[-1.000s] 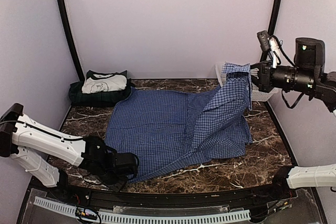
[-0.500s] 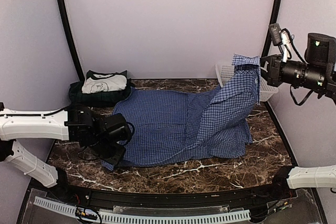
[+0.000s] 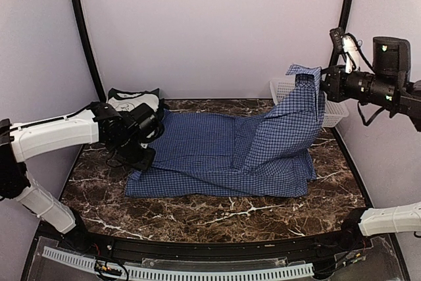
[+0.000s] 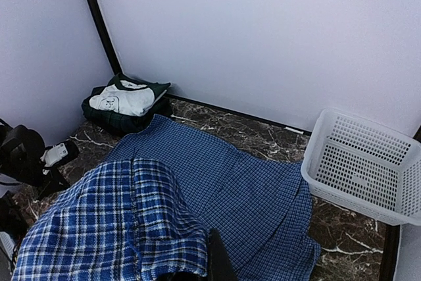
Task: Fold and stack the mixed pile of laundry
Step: Fold the flattened shirt at the center of the board.
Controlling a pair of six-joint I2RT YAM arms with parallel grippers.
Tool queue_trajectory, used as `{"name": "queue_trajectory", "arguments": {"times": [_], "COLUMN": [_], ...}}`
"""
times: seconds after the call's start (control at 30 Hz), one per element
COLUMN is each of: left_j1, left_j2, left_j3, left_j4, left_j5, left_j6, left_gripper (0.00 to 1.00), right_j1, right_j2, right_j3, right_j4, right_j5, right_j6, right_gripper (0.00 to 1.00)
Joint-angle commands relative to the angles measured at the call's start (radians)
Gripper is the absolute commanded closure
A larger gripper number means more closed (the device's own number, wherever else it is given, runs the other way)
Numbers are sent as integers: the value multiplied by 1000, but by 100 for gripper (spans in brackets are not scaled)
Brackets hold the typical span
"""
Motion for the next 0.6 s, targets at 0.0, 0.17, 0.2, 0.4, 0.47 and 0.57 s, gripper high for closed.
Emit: {"name": "queue_trajectory", "arguments": {"times": [0.0, 0.17, 0.2, 0.4, 0.47, 0.57], "left_j1": [72, 126, 132, 145, 147, 148], "left_j2": [80, 191, 203, 293, 305, 302], "left_j3": [84, 150, 157, 180, 176, 149], "left_j4": [65, 137, 148, 192, 194, 192], "left_j5": [-19, 27, 35, 62, 70, 86], "left_j6": [146, 225, 237, 274, 278, 279], "left_gripper": [100, 100, 100, 100, 100, 100], "right_j1": [-15, -45, -54, -132, -151, -161], "right_j2": [73, 166, 184, 282, 313, 363], "right_j3": [41, 9, 6, 38, 76, 145], "right_j4": [65, 140, 155, 237, 246, 243], "right_j5": [71, 85, 85, 75, 61, 59], "right_j6": [-52, -89, -92, -129, -148, -173], "right_gripper": [100, 100, 100, 100, 100, 100]}}
